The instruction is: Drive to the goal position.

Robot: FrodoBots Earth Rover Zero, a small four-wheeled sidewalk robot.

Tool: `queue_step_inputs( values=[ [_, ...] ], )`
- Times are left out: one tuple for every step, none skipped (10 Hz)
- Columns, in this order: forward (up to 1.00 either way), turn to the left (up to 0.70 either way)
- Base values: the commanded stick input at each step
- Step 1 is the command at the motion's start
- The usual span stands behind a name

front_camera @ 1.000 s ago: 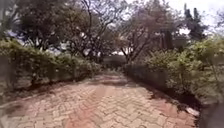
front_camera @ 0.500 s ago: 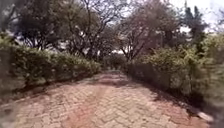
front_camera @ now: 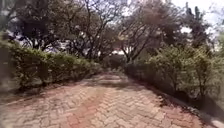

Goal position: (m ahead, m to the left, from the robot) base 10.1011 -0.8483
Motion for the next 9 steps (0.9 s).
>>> queue_step_inputs(
  values=[
    [0.5, 0.0],
    [0.5, 0.0],
    [0.5, 0.0],
    [0.5, 0.0],
    [0.5, 0.0],
    [0.5, 0.0],
    [0.5, 0.0],
    [0.5, 0.0],
    [0.5, 0.0]
  ],
)
